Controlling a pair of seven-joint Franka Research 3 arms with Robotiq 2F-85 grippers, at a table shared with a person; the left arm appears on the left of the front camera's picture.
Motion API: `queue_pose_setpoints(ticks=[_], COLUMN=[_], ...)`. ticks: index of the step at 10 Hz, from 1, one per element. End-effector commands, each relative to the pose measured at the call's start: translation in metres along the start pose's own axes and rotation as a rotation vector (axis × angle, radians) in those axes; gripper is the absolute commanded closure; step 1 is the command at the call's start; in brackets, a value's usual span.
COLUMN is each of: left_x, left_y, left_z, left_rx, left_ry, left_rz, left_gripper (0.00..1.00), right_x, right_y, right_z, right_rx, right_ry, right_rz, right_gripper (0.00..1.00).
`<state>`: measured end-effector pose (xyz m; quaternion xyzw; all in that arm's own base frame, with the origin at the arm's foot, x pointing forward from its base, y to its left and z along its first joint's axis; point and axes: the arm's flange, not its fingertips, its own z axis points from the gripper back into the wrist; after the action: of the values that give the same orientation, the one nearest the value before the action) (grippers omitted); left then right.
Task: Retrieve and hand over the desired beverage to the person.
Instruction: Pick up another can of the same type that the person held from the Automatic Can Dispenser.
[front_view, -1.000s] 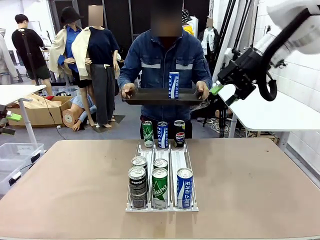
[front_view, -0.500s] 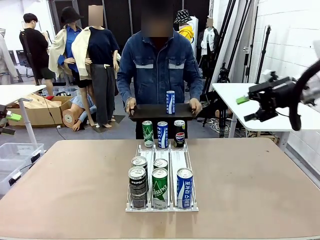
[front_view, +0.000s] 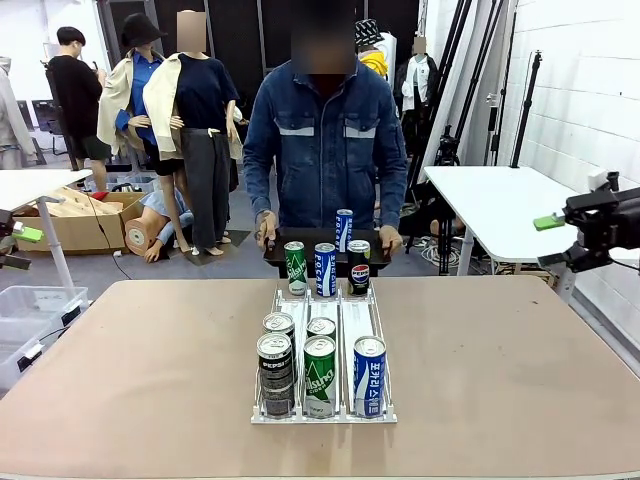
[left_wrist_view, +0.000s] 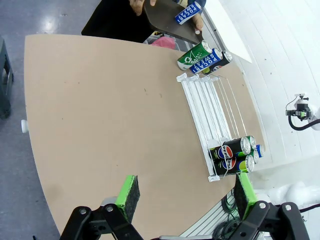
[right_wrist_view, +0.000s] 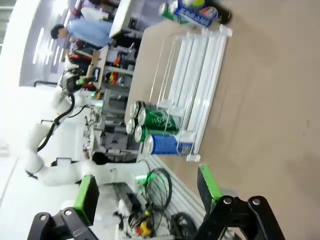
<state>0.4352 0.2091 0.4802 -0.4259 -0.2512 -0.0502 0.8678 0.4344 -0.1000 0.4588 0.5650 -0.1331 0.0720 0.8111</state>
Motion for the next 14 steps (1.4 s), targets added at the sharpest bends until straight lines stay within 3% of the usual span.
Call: queue_pose_setpoints(ticks=[1, 2, 6, 8, 9, 14], left_x=[-0.001, -0.001, -0.001, -0.001, -0.001, -0.001], left_y=[-0.001, -0.001, -0.001, -0.001, -0.001, -0.001], left_z=[0.001, 0.001, 0.001, 0.001, 0.001, 0.001], left_rx=[-0.005, -0.005, -0.005, -0.005, -0.005, -0.005], left_ry=[-0.003, -0.003, -0.003, -0.003, -0.003, -0.003], left_rz=[-0.005, -0.005, -0.005, -0.005, -0.005, -0.005], left_gripper=[0.0, 0.0, 0.0, 0.0, 0.0, 0.0], right_x=[0.015, 0.014, 0.008, 0.009, 0.003, 0.003], right_y=[-0.022, -0.03, -0.06, -0.055, -0.061, -0.061], right_z=[0.015, 0.021, 0.03, 0.027, 0.029, 0.029], right_rx=[0.039, 0.05, 0.104, 0.124, 0.076, 0.076], right_ry=[0.089, 0.119, 0.057, 0.094, 0.067, 0.067], right_rz=[-0.007, 0.001, -0.012, 0.01, -0.034, -0.034], right_gripper=[0.0, 0.0, 0.0, 0.0, 0.0, 0.0])
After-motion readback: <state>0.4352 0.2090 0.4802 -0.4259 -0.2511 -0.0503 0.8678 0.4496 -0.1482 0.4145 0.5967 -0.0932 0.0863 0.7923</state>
